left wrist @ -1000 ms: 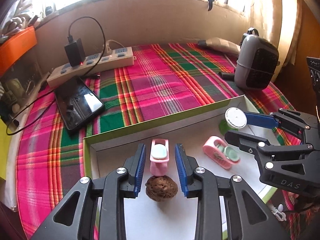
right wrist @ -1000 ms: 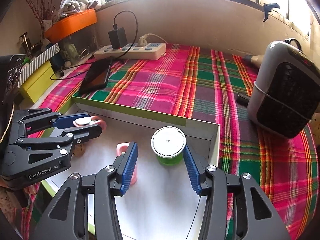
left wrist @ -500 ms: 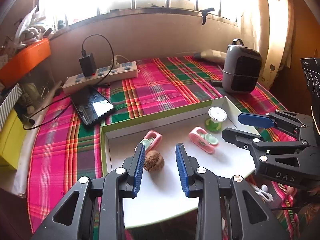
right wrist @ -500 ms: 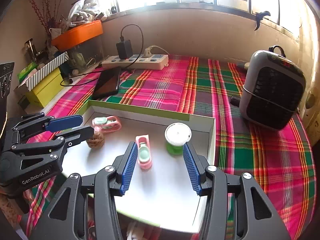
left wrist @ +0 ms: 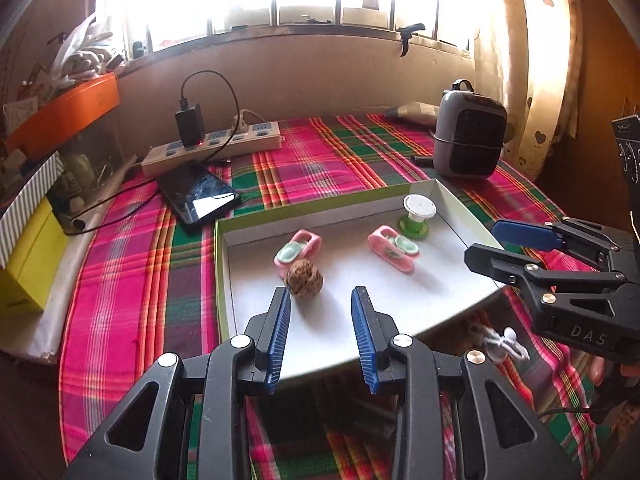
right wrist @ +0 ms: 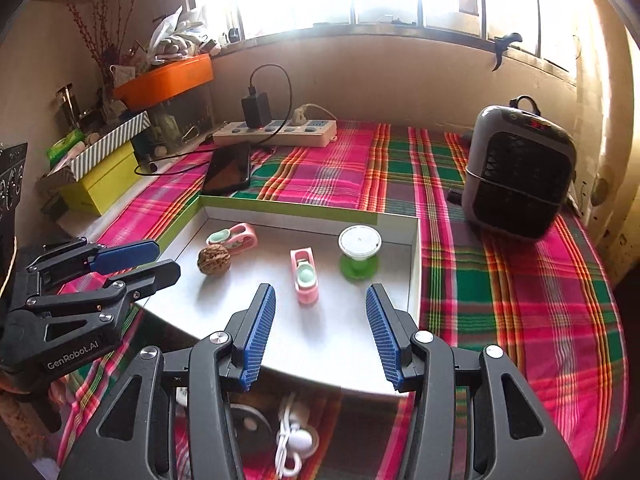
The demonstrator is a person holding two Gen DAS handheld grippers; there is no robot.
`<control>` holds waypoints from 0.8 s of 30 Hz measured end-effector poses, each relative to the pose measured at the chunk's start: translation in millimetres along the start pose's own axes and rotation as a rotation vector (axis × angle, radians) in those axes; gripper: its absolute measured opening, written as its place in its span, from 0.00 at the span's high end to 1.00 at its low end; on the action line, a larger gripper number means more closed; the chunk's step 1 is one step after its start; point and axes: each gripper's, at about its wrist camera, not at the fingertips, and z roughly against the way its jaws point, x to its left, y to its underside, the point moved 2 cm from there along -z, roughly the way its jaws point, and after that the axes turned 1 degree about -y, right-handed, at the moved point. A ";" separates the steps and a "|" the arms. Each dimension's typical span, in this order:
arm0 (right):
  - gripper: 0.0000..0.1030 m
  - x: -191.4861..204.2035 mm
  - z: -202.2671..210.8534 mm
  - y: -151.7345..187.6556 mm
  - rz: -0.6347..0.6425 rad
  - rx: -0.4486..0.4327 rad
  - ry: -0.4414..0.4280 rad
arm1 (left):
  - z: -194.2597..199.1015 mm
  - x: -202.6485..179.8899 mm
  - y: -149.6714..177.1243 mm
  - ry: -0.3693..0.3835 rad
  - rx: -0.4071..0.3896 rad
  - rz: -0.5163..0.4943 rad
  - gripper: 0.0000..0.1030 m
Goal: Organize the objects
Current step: 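Withdraw both grippers from the box toward the remaining objects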
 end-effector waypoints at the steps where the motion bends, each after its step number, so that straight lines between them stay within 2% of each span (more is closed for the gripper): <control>1: 0.53 -0.1 1.7 1.9 0.001 0.001 0.003 | 2.4 1.2 3.2 0.000 -0.001 0.004 0.71; 14: 0.53 0.5 28.2 33.8 -0.029 -0.025 0.017 | 23.7 15.6 42.0 0.017 0.004 0.052 0.71; 24: 0.53 -2.6 37.8 54.9 -0.057 -0.027 0.019 | 19.0 -8.2 55.6 0.099 0.036 0.053 0.68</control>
